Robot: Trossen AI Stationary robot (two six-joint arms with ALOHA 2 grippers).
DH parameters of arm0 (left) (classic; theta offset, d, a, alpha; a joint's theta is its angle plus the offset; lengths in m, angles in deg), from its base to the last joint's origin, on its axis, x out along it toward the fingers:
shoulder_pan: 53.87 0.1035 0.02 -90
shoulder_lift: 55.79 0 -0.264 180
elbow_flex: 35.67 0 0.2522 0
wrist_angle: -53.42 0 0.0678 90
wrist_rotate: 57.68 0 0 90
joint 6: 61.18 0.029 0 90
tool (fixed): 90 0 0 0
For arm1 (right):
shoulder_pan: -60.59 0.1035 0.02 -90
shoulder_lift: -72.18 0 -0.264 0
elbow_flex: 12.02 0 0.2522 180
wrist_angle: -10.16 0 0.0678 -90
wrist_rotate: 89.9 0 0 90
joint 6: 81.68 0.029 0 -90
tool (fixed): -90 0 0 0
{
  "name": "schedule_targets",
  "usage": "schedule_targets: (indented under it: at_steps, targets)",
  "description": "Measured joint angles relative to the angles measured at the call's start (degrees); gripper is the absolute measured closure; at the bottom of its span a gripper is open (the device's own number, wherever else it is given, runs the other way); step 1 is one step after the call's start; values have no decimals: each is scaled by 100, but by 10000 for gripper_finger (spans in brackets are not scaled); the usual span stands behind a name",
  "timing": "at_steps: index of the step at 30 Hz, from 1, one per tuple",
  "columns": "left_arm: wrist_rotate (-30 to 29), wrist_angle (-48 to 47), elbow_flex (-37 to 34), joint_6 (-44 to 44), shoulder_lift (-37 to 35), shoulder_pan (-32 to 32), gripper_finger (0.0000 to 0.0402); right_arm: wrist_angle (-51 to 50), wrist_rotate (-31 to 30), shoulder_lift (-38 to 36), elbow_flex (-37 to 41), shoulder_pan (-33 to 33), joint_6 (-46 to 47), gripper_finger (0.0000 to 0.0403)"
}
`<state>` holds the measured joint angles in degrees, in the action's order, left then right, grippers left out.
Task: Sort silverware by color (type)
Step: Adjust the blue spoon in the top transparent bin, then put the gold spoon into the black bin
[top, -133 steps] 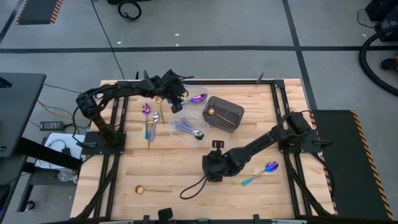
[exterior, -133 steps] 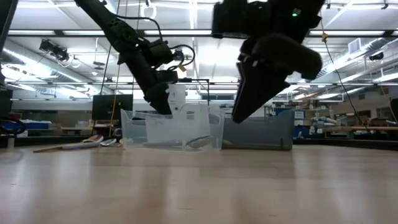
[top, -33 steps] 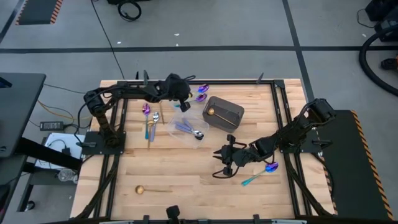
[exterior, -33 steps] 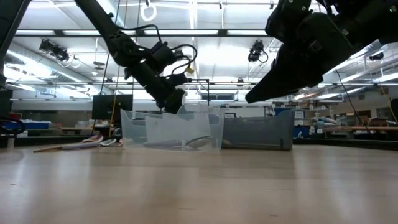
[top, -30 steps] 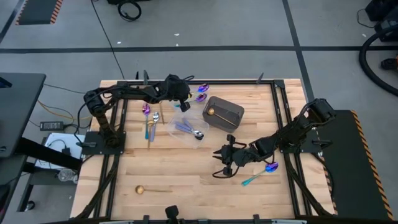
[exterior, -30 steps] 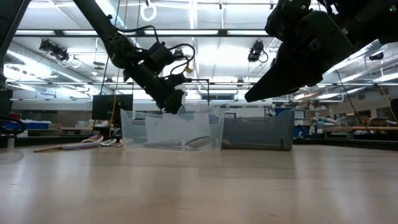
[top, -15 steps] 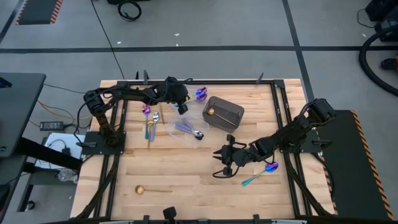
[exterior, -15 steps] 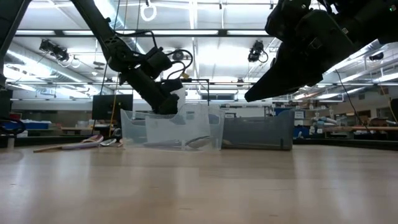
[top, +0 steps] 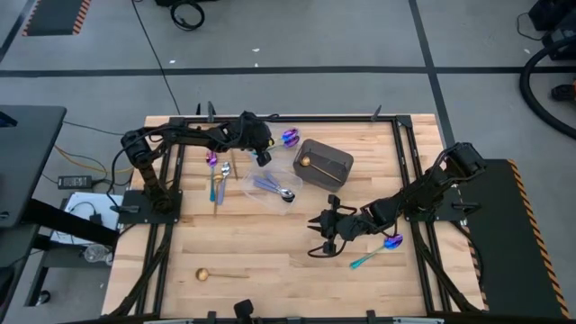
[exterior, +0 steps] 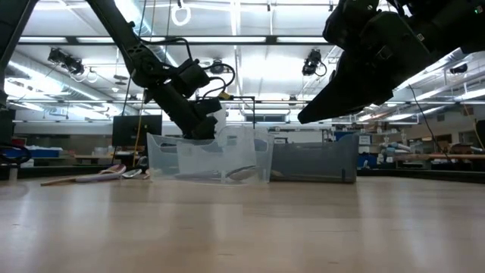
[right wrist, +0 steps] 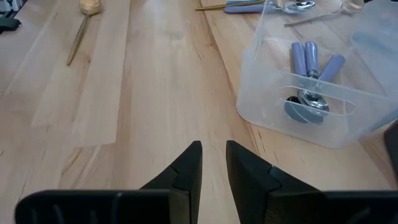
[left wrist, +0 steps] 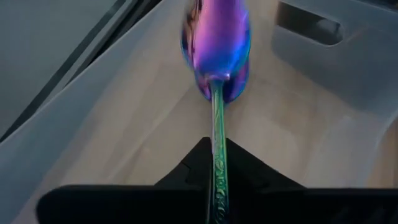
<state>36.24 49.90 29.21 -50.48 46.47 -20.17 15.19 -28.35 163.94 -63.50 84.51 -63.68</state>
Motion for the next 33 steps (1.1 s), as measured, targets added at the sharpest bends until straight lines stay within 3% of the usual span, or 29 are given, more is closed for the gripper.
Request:
schedule_targets:
  at_steps: [11,20,33]
  targets:
    - [-232,-135,2,35,-211,-1,281,0,4,0,-2,0,-5,320]
    - [-225,-568,8,29,-914,-18,279,4,20,0,-4,0,0,320]
    - [-433,-2706,7,-855,-1963,-23,279,22,66,0,-4,0,0,320]
